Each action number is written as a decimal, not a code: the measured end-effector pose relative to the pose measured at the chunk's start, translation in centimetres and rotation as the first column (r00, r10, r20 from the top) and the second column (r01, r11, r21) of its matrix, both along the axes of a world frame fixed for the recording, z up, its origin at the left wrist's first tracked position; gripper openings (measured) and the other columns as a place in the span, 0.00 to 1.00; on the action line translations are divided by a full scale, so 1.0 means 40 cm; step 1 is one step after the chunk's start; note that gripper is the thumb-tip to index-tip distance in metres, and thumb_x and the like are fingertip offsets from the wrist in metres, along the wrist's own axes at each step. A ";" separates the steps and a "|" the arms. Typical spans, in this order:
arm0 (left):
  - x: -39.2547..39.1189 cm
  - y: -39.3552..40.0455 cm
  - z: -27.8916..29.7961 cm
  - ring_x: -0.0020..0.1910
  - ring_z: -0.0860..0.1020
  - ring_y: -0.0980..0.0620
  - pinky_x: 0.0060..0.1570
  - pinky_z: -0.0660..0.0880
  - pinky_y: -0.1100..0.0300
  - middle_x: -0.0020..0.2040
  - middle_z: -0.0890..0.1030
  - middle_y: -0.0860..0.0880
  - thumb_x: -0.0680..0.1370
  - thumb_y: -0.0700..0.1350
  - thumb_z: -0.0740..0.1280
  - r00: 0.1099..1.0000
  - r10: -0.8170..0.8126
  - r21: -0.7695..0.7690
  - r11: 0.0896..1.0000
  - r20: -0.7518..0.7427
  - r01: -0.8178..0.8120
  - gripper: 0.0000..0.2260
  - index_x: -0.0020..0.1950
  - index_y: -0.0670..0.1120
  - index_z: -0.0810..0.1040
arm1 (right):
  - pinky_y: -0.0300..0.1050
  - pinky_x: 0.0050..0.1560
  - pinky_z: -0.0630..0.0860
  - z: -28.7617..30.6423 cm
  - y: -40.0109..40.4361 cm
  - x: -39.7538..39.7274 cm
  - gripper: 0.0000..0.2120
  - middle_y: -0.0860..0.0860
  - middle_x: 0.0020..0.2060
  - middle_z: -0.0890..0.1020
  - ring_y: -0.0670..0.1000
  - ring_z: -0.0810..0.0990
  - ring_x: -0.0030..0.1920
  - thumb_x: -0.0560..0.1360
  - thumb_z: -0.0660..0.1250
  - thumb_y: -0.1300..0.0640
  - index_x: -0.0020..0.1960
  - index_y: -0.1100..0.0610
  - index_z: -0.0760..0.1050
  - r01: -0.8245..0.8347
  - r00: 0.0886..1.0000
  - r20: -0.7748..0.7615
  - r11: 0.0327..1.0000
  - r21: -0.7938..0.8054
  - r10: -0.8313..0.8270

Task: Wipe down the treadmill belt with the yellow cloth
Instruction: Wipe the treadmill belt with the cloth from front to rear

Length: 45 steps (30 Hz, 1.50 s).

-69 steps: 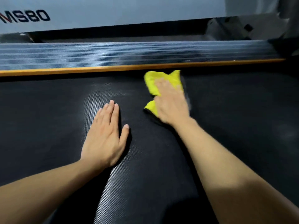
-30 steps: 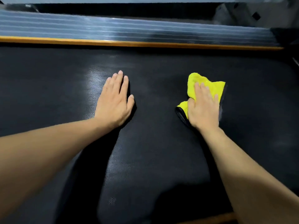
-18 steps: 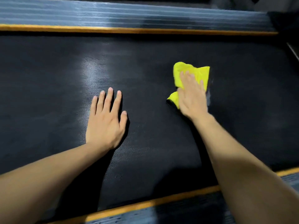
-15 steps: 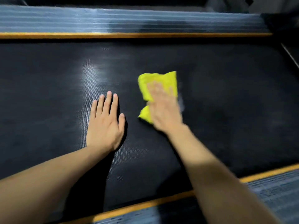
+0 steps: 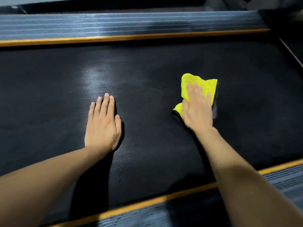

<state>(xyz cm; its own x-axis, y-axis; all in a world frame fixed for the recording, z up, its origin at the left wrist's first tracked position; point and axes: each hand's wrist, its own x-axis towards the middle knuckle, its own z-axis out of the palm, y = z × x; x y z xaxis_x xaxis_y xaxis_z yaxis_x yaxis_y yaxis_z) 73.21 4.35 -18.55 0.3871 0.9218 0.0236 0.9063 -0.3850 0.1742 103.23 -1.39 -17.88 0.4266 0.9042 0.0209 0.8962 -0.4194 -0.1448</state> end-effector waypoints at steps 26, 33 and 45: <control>-0.001 0.002 -0.005 0.81 0.54 0.42 0.80 0.48 0.46 0.82 0.57 0.42 0.81 0.51 0.47 0.999 0.004 0.006 1.000 0.046 -0.005 0.29 0.81 0.40 0.56 | 0.55 0.79 0.46 0.023 -0.203 -0.397 0.31 0.49 0.80 0.54 0.49 0.51 0.80 0.79 0.52 0.48 0.81 0.52 0.51 -0.503 0.864 -0.034 0.863 -0.042 0.502; 0.004 0.000 -0.002 0.81 0.53 0.41 0.79 0.47 0.45 0.82 0.56 0.41 0.83 0.50 0.49 1.000 -0.005 -0.003 1.000 0.025 0.005 0.27 0.81 0.40 0.55 | 0.60 0.78 0.50 0.032 -0.280 -0.033 0.29 0.53 0.80 0.54 0.54 0.54 0.80 0.82 0.47 0.47 0.81 0.55 0.50 -0.299 0.953 0.007 0.940 -0.162 0.304; -0.020 -0.156 0.016 0.80 0.54 0.37 0.78 0.48 0.43 0.81 0.57 0.39 0.82 0.55 0.49 1.000 0.027 -0.002 1.000 0.014 -0.026 0.29 0.81 0.45 0.56 | 0.55 0.73 0.55 0.087 -0.266 0.063 0.31 0.51 0.75 0.67 0.51 0.62 0.76 0.79 0.50 0.35 0.77 0.50 0.60 -0.201 0.979 -0.003 0.974 0.104 0.203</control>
<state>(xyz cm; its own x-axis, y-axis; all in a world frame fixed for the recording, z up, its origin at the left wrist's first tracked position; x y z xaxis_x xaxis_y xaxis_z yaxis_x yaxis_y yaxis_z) 72.40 -1.88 -17.90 0.3621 0.9317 0.0269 0.9137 -0.3605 0.1875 105.75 -12.03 -14.39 0.2363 0.9650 0.1138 0.9584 -0.2122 -0.1907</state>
